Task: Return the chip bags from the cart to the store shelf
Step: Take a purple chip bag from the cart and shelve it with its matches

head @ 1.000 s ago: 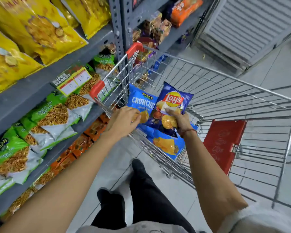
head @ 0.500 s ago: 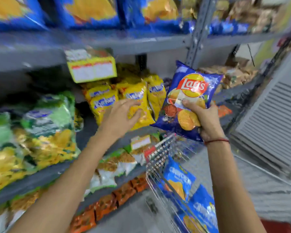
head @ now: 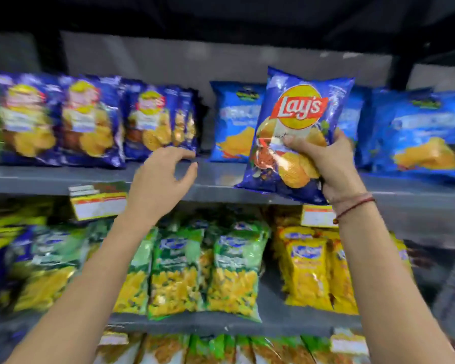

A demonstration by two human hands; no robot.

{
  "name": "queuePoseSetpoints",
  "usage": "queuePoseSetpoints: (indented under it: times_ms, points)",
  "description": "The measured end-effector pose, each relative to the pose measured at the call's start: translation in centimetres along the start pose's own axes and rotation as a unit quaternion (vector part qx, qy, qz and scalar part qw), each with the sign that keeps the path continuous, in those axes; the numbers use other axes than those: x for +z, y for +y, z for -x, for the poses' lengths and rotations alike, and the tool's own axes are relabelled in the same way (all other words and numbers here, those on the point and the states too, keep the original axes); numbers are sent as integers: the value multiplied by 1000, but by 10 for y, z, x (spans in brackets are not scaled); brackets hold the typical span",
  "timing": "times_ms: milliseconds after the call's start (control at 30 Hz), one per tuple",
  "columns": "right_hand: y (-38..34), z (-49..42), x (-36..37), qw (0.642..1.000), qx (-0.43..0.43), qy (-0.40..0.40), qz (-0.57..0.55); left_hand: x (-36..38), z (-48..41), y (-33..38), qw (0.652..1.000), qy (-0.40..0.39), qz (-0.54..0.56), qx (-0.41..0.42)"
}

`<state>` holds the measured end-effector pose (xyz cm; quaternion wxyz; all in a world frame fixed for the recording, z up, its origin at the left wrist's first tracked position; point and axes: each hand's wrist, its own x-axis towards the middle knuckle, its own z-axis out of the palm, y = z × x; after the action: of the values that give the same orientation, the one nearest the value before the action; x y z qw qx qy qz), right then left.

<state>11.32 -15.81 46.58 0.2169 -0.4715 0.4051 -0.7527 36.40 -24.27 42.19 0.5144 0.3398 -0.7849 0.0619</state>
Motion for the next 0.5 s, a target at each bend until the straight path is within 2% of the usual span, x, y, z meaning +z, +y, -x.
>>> queuePoseSetpoints:
  times_ms: [133,267,500]
  points:
    - [21,-20,78,998,-16,-58,-20,-31,0,-50,994,-18,-91,-53]
    - [44,-36,138,996,-20,-81,-12,-52,10,-86,986,-52,-116,-103]
    - [91,-56,210,994,-34,-93,46,-46,26,-123,975,-129,-136,-118]
